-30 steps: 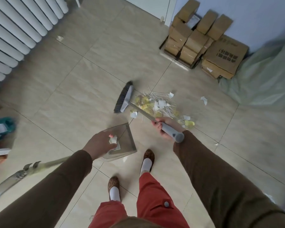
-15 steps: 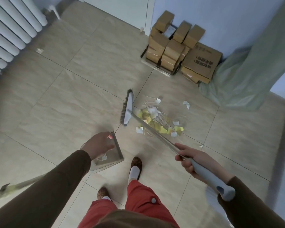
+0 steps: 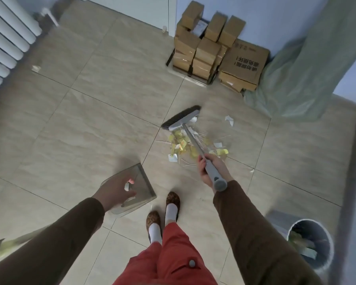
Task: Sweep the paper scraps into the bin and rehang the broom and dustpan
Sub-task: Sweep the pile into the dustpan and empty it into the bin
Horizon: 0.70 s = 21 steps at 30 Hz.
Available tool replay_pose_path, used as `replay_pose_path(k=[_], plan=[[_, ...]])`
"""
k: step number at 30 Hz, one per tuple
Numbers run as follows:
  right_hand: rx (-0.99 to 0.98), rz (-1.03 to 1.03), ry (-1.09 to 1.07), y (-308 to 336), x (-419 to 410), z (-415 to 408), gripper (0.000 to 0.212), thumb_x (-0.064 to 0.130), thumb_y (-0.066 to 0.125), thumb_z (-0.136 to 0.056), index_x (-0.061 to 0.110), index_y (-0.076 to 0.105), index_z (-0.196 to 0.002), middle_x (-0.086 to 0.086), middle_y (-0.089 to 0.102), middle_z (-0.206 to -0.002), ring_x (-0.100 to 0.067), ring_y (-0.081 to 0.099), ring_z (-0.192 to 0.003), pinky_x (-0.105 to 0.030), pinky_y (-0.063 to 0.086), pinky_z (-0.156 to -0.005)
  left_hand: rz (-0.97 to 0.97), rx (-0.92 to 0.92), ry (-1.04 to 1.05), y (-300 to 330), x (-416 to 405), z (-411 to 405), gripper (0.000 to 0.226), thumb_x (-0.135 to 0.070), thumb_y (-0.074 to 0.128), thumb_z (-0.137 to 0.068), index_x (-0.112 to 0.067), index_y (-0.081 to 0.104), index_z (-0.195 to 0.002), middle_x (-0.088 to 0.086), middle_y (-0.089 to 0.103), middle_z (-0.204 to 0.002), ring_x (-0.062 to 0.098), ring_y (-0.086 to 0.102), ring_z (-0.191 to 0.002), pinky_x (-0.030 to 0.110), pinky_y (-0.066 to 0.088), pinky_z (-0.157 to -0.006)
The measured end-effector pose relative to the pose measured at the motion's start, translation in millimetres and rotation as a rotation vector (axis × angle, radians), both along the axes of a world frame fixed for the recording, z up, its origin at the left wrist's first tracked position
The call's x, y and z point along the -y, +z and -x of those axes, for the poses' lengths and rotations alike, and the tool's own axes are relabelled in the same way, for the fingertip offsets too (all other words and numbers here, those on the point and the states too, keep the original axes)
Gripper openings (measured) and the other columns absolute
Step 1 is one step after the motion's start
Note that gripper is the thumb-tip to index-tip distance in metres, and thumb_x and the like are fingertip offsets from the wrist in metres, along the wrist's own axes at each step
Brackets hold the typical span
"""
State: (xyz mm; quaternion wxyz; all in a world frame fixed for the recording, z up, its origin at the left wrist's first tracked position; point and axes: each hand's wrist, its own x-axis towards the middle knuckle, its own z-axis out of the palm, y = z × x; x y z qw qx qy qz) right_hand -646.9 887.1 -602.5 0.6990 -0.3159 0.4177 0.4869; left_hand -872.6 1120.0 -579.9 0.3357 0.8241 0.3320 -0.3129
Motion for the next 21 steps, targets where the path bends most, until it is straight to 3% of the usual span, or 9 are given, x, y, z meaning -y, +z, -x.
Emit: replay_pose_path(k=[5,8,10,13,17,19,21], plan=[[-0.09,-0.104,-0.372,67,58,51,0.014,0.015,0.049,-0.097,0.002,0.051,-0.093,-0.005,0.051,-0.071,-0.007,0.052,-0.041,-0.013,0.046,-0.037,0.057,0.011,-0.115,2,15,-2,0.039,-0.035,0.069,-0.084,-0.027,0.06,-0.121,-0.009,0.063,-0.121,0.01,0.066,-0.101,0.036,0.052,-0.094],[-0.03,-0.149,-0.403,105,107,70,0.01,0.012,0.056,-0.089,0.005,0.05,-0.094,-0.003,0.051,-0.072,-0.006,0.052,-0.043,-0.013,0.045,-0.037,0.056,0.04,-0.166,3,28,-9,0.038,-0.039,0.067,-0.081,-0.03,0.062,-0.117,-0.007,0.065,-0.116,0.012,0.066,-0.097,0.039,0.054,-0.091],[0.061,-0.086,-0.285,117,135,69,0.019,0.012,0.055,-0.091,0.006,0.051,-0.109,-0.004,0.05,-0.073,-0.006,0.051,-0.045,-0.014,0.045,-0.036,0.041,0.046,-0.235,3,38,-14,0.04,-0.042,0.068,-0.082,-0.028,0.063,-0.118,-0.005,0.067,-0.117,0.014,0.065,-0.102,0.036,0.053,-0.092],[0.259,0.2,0.005,122,163,37,0.035,0.017,0.053,-0.098,0.015,0.054,-0.133,-0.007,0.055,-0.076,-0.008,0.051,-0.049,-0.017,0.047,-0.038,0.032,0.049,-0.273,1,55,-24,0.038,-0.037,0.07,-0.085,-0.024,0.063,-0.12,-0.006,0.071,-0.114,0.014,0.064,-0.104,0.033,0.051,-0.092],[0.637,0.658,0.64,113,165,-32,0.045,0.01,0.049,-0.098,0.021,0.048,-0.142,-0.009,0.057,-0.08,-0.011,0.051,-0.055,-0.019,0.045,-0.041,0.009,0.026,-0.315,-4,72,-34,0.037,-0.038,0.068,-0.085,-0.027,0.062,-0.12,-0.009,0.069,-0.112,0.012,0.058,-0.107,0.033,0.05,-0.093],[0.725,0.778,0.813,89,162,-69,0.049,0.004,0.047,-0.096,0.018,0.048,-0.143,-0.011,0.057,-0.08,-0.014,0.051,-0.055,-0.023,0.045,-0.043,0.005,0.01,-0.319,-9,78,-39,0.038,-0.039,0.069,-0.084,-0.027,0.062,-0.12,-0.008,0.068,-0.114,0.012,0.063,-0.102,0.031,0.051,-0.089],[0.743,0.853,0.974,57,159,-100,0.05,0.003,0.044,-0.094,0.014,0.048,-0.143,-0.013,0.06,-0.08,-0.021,0.058,-0.06,-0.031,0.055,-0.054,-0.026,-0.005,-0.335,-15,85,-44,0.042,-0.042,0.069,-0.082,-0.027,0.063,-0.121,-0.006,0.066,-0.116,0.013,0.064,-0.102,0.03,0.052,-0.088]])
